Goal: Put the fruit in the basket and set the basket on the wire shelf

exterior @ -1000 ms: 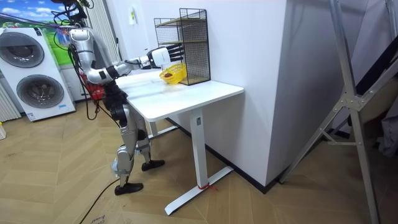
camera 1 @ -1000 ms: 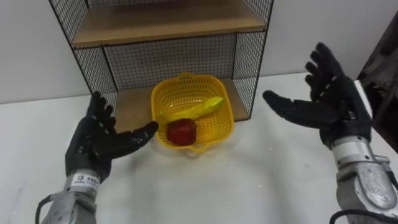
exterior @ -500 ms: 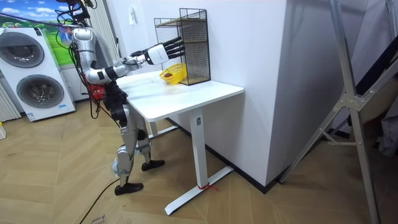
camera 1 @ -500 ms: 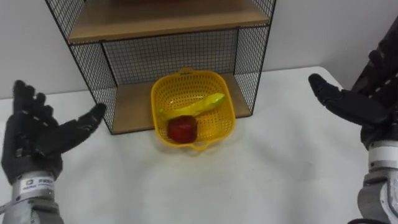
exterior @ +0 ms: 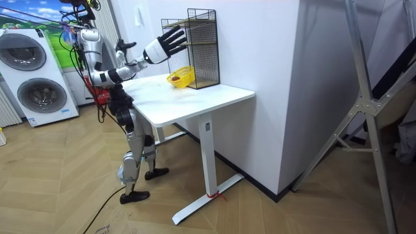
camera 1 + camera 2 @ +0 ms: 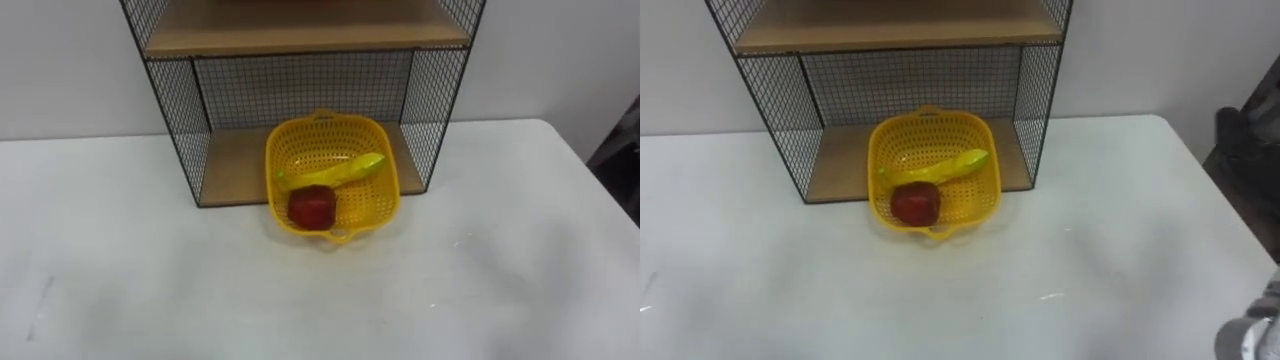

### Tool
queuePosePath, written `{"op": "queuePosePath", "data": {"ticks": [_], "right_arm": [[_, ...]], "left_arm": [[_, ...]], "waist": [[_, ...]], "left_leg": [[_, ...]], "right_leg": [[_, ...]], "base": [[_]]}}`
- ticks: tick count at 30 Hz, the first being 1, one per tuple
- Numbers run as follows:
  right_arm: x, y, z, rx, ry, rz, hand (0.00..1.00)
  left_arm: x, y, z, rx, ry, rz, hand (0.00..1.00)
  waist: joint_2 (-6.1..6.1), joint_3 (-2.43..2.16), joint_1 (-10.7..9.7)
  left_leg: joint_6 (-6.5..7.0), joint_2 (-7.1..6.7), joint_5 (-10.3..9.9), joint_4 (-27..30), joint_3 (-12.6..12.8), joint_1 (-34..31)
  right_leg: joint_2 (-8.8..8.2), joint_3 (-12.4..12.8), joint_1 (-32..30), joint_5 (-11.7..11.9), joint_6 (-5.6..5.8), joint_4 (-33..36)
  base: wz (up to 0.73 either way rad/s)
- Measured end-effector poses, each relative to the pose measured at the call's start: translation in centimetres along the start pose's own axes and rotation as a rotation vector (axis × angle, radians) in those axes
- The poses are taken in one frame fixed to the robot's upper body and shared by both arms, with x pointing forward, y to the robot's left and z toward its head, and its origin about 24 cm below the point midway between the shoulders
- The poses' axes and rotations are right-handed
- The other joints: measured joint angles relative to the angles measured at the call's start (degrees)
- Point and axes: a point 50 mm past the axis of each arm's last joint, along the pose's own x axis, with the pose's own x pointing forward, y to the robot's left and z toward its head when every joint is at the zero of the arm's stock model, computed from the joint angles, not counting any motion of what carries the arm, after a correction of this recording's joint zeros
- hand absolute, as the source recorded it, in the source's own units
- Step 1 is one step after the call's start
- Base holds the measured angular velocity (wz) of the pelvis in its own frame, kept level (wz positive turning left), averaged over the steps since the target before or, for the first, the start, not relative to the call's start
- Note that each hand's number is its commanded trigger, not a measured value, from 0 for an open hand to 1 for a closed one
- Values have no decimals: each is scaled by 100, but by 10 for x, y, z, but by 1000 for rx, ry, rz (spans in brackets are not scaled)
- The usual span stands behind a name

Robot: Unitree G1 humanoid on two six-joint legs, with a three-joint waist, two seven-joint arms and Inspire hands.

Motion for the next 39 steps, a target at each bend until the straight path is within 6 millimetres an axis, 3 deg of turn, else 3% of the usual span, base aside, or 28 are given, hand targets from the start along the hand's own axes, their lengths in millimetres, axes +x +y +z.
{"op": "queuePosePath", "data": {"ticks": [1, 5, 8, 11, 13, 16, 18, 19, 20, 24, 30, 35, 39], "right_arm": [[4, -11, 4, -22, -24, -70, 0], [12, -52, 19, -95, -105, -289, 0], [8, -96, 29, -129, -121, -534, 0], [6, -121, 27, -117, -81, -684, 0], [3, -137, 23, -49, -14, -810, 0], [0, -162, 13, 15, 72, -954, 0], [-6, -180, 2, 45, 143, -1049, 0], [-14, -195, -9, 52, 206, -1126, 0], [-23, -209, -18, 66, 265, -1209, 0], [-53, -235, -43, 80, 413, -1424, 0], [-133, -271, -82, -6, 692, -1732, 0], [-197, -273, -101, -106, 902, -1801, 0], [-260, -249, -118, -209, 1164, -1741, 0]], "left_arm": [[6, 10, 5, 12, -32, 76, 0], [24, 47, 21, 96, -146, 277, 0], [36, 96, 31, 145, -181, 508, 0], [44, 126, 27, 169, -141, 682, 0], [46, 149, 21, 173, -89, 824, 0], [48, 170, 8, 155, 9, 954, 0], [44, 189, -4, 167, 88, 1040, 0], [38, 203, -13, 160, 151, 1115, 0], [30, 213, -20, 137, 209, 1188, 0], [13, 232, -34, 67, 322, 1360, 0], [-22, 265, -53, 226, 442, 1487, 0], [-65, 287, -68, 325, 603, 1568, 0], [-117, 289, -87, 504, 841, 1429, 0]], "waist": [[4, 25, 1], [99, 29, 10], [111, 22, -32], [100, 33, -87], [104, 53, -141], [73, 58, -121], [61, 17, -107], [37, 10, -120], [-13, 1, -128], [6, -24, -120], [6, -22, -138], [-53, -37, -92], [-102, -54, -15]], "left_leg": [[0, -5, 1, -5, 2, -3], [-9, 5, 6, -38, 53, -16], [-55, 35, 8, 28, 104, -106], [-141, 132, -189, 383, 148, -264], [-239, 227, -527, 843, 139, -375], [-164, 251, -725, 1048, 124, -548], [-76, 167, -643, 869, 113, -567], [25, 115, -513, 655, 131, -543], [10, 71, -384, 404, 175, -486], [32, 0, -103, -112, 216, -369], [31, -13, -78, -176, 206, -348], [29, 3, -78, -194, 201, -332], [7, 37, -71, -216, 208, -264]], "right_leg": [[-27, -8, -7, -2, 3, -3], [-88, -52, -52, -23, 2, 17], [-160, -94, -187, -92, -21, 162], [-159, -75, -295, -208, -31, 373], [-143, -46, -426, -335, -18, 620], [-144, 37, -627, -515, 52, 963], [-170, 132, -760, -499, 93, 1030], [-208, 147, -788, -402, 94, 929], [-273, 163, -792, -293, 117, 764], [-256, 218, -790, -59, 162, 414], [-306, 219, -793, -68, 150, 416], [-293, 252, -788, -85, 126, 408], [-263, 245, -665, -13, 92, 269]], "base": [[6], [-5], [-1], [-4], [-3], [-11], [-12], [-7], [-7], [-5], [0], [-1], [0]]}}
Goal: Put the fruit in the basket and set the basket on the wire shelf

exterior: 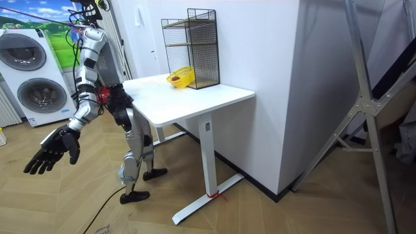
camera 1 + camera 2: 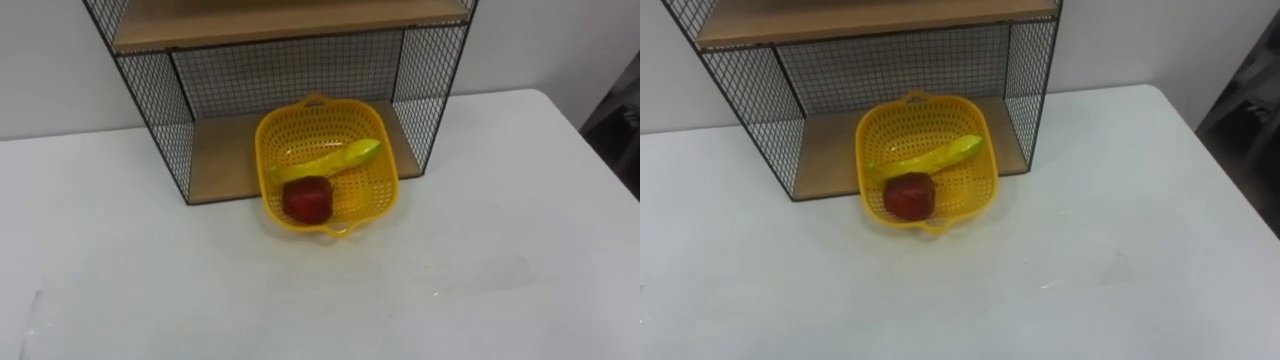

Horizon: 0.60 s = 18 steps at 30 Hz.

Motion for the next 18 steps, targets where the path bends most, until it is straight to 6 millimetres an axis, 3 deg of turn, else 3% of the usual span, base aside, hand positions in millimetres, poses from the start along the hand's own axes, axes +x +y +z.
{"op": "queuePosePath", "data": {"ticks": [1, 4, 9, 14, 16, 17, 18], "right_arm": [[-1, -3, -21, -90, 36, 23, 0], [-7, -6, -59, -354, 111, 118, 0], [-17, 8, -71, -847, -33, 352, 0], [-42, 38, -83, -1215, -179, 547, 0], [-56, 50, -92, -1330, -228, 641, 0], [-65, 57, -97, -1377, -253, 685, 0], [-66, 58, -98, -1402, -261, 694, 0]], "left_arm": [[1, 7, -17, 128, -2, -32, 0], [6, 28, -52, 435, 27, -111, 0], [8, 52, -84, 884, 74, -292, 0], [-6, 45, -105, 1343, 12, -522, 0], [-18, 33, -115, 1537, -63, -627, 0], [-24, 26, -119, 1618, -115, -673, 0], [-27, 23, -120, 1657, -145, -694, 0]], "waist": [[-13, 2, -5], [-26, 3, 13], [-70, 8, 47], [-72, 23, 179], [-78, 28, 138], [-58, 47, 75], [-56, 48, 67]], "left_leg": [[-3, 5, -6, 2, -2, 30], [-6, 6, -31, -7, -5, 117], [-7, 19, -44, 39, 15, 297], [-48, 37, -22, -19, -33, 503], [-108, 82, -14, 7, 56, 582], [-145, 186, -128, 229, 185, 525], [-180, 199, -175, 323, 189, 523]], "right_leg": [[10, -22, 50, 9, -2, -31], [16, -24, 177, 22, -4, -65], [13, -6, 344, 20, -9, -72], [102, 148, 544, 91, -35, -171], [73, 8, 624, 102, -104, -256], [103, -64, 681, 70, -133, -248], [106, -81, 723, 42, -137, -239]], "base": [[0], [-1], [0], [-8], [5], [15], [15]]}}
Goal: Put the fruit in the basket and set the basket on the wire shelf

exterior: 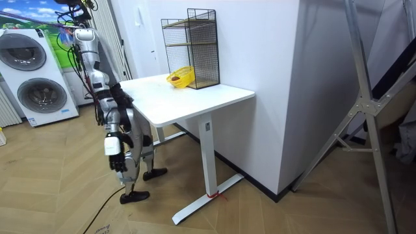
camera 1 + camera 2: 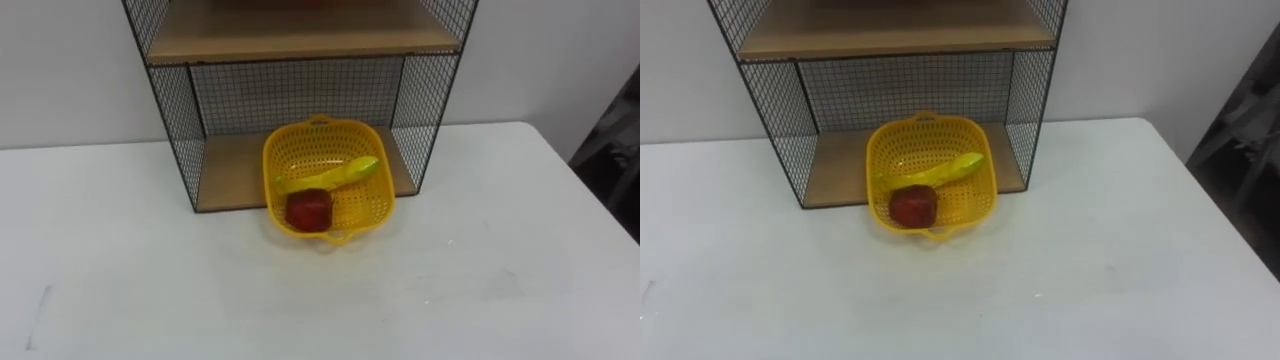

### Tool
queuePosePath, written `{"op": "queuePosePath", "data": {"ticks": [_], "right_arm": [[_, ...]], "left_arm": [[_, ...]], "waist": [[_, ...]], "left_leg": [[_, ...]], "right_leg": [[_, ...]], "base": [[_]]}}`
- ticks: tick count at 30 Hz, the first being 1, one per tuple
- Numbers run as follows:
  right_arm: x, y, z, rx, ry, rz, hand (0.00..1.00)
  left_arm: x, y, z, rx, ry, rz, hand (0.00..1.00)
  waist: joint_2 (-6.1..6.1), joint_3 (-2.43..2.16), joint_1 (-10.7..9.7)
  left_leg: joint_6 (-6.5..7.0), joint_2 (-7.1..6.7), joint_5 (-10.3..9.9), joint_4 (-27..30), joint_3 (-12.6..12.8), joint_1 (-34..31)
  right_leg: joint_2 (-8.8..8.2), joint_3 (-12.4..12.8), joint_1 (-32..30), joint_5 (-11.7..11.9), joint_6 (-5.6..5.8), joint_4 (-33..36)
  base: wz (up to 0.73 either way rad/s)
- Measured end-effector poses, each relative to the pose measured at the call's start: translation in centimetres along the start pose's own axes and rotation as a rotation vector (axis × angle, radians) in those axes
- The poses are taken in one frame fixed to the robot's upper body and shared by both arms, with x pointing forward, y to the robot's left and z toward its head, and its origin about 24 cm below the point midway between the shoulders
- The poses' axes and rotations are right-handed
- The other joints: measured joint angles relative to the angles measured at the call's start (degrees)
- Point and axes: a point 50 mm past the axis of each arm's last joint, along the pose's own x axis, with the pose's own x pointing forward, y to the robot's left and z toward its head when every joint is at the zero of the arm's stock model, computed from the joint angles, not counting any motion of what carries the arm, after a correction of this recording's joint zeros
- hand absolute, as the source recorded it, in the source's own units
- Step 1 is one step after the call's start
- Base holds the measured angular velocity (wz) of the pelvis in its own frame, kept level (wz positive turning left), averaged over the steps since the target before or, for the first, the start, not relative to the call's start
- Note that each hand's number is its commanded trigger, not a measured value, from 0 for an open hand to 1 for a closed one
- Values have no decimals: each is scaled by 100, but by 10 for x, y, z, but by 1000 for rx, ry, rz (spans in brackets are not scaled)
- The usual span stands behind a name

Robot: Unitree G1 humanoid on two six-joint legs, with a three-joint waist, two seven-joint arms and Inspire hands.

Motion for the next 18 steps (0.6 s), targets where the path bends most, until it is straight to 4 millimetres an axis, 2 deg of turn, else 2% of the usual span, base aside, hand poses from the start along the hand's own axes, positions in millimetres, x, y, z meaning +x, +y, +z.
{"op": "queuePosePath", "data": {"ticks": [2, 4, 5, 6, 7, 12, 14, 18], "right_arm": [[-2, 10, 5, -72, -14, 33, 0], [-6, 24, 13, -171, -47, 102, 0], [-6, 25, 15, -195, -54, 114, 0], [-7, 26, 16, -262, -73, 125, 0], [-7, 27, 17, -325, -88, 134, 0], [-7, 28, 16, -508, -86, 148, 0], [-7, 29, 13, -569, -78, 174, 0], [-7, 29, 13, -632, -77, 198, 0]], "left_arm": [[-2, -6, 16, 96, -71, -8, 0], [-8, -18, 46, 149, -167, -29, 0], [-9, -22, 52, 170, -191, -35, 0], [-12, -27, 62, 216, -237, -45, 0], [-15, -32, 71, 251, -276, -52, 0], [-17, -38, 70, 308, -273, -72, 0], [-17, -40, 67, 311, -267, -81, 0], [-17, -42, 64, 318, -258, -115, 0]], "waist": [[0, 49, -51], [48, 124, -68], [41, 129, -69], [57, 119, -68], [53, 118, -74], [87, 140, -85], [101, 116, -87], [99, 109, -61]], "left_leg": [[37, 36, -125, 246, 19, -3], [61, 24, -145, 192, -107, -25], [35, -19, -123, 147, -185, -22], [18, -131, -44, 3, -342, 20], [15, -180, 51, -164, -354, 64], [89, -249, 133, -243, -369, 40], [147, -261, 173, -289, -391, 57], [148, -255, 171, -287, -384, 89]], "right_leg": [[16, -9, 63, -97, 7, 105], [114, 45, 64, -101, 35, 109], [134, 65, 64, -89, 56, 66], [114, 89, 64, -62, 78, -7], [41, 56, 45, -38, 75, -49], [23, 7, -32, 14, 39, -22], [58, 17, -29, 20, 35, -21], [89, 38, 1, 18, 27, -23]], "base": [[0], [0], [-3], [0], [-4], [4], [7], [0]]}}
